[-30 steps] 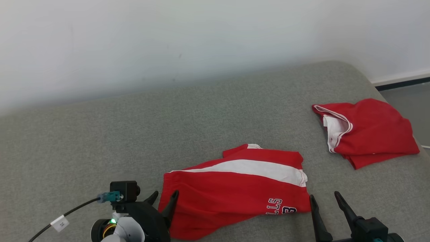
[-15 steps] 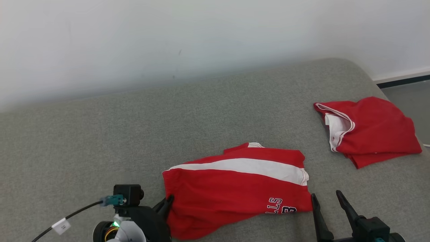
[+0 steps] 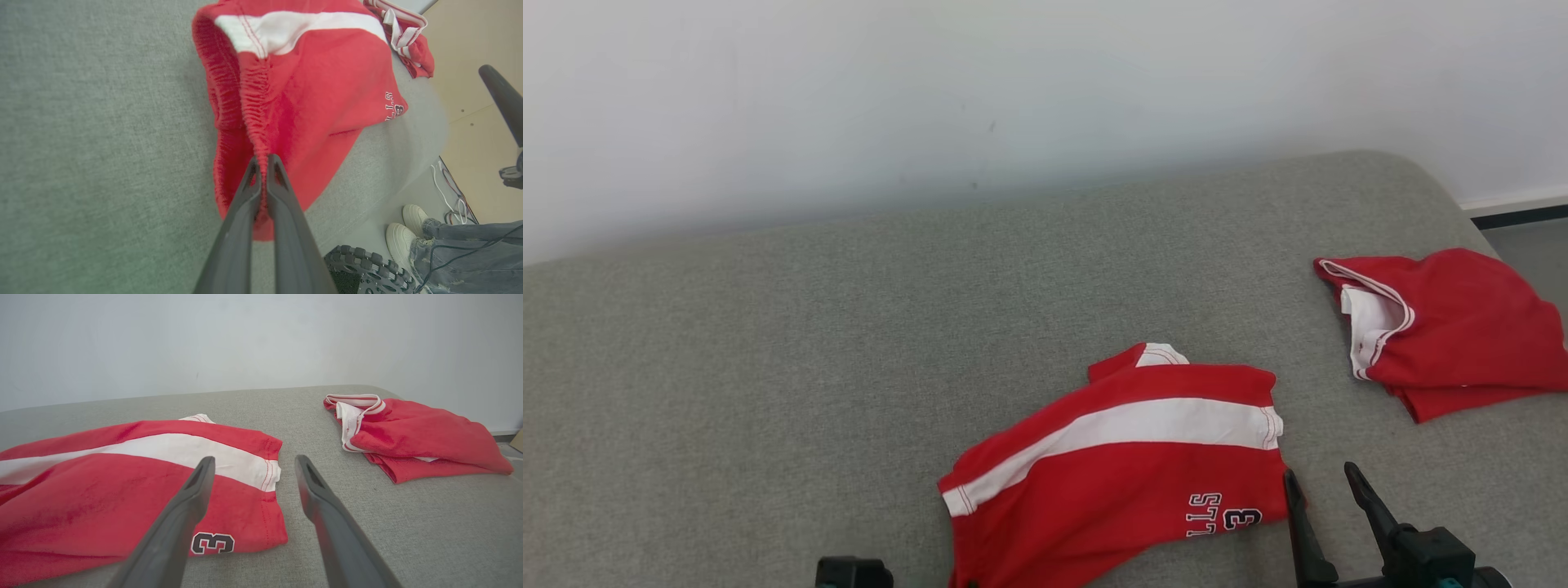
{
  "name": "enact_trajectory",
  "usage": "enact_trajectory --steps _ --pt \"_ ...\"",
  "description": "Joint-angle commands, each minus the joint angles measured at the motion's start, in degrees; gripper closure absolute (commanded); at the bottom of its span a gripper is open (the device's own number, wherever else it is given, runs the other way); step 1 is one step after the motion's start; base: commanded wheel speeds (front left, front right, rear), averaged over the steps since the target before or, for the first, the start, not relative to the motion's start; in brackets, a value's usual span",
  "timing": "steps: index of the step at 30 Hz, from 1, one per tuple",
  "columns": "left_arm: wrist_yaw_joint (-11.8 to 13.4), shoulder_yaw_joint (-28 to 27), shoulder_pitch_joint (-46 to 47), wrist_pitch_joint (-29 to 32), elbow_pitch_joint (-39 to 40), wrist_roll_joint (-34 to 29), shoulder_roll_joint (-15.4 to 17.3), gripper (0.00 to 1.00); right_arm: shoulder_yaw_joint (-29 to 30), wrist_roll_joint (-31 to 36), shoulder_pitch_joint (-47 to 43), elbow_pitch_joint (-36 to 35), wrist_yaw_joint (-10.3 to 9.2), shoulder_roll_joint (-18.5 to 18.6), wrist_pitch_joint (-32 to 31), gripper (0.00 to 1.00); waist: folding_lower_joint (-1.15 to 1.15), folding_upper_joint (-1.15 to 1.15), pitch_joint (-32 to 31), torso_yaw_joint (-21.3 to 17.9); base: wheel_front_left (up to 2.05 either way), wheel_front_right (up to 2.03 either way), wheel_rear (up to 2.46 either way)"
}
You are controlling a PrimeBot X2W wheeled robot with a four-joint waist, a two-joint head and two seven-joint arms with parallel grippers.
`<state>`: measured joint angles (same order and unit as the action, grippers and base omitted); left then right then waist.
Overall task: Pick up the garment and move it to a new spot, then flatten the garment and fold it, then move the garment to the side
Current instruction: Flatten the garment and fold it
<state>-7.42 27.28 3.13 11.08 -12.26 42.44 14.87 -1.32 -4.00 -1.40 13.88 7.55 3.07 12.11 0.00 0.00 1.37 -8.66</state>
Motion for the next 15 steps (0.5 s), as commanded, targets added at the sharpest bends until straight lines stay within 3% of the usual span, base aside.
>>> enact_trajectory --steps 1,10,11,15 --pt "-0.1 0.6 -1.0 0.4 0.3 0.1 0.5 1.0 0.1 -0.4 -0.1 0.1 -0.16 -0.1 0.2 0.0 0.0 0.0 0.0 0.5 0.0 0.0 0.0" --pt "2.5 1.1 -0.6 -1.6 -3.1 -3.1 0.8 1.0 -0.5 -0.5 0.4 0.4 -0.16 -0.2 -0.1 0.0 0.0 0.0 -0.5 0.9 0.0 0.0 0.0" --pt "3.0 0.9 -0.4 -2.4 -3.6 -3.5 0.8 0.73 -0.5 -0.6 0.4 0.4 -0.16 -0.2 -0.1 0.0 0.0 0.0 -0.6 0.9 0.0 0.0 0.0" --pt "5.0 0.0 -0.2 -5.8 -5.6 -5.6 1.1 0.62 -0.5 -0.9 0.0 0.6 -0.16 -0.2 0.1 0.0 0.0 0.0 -0.7 0.8 0.0 0.0 0.0"
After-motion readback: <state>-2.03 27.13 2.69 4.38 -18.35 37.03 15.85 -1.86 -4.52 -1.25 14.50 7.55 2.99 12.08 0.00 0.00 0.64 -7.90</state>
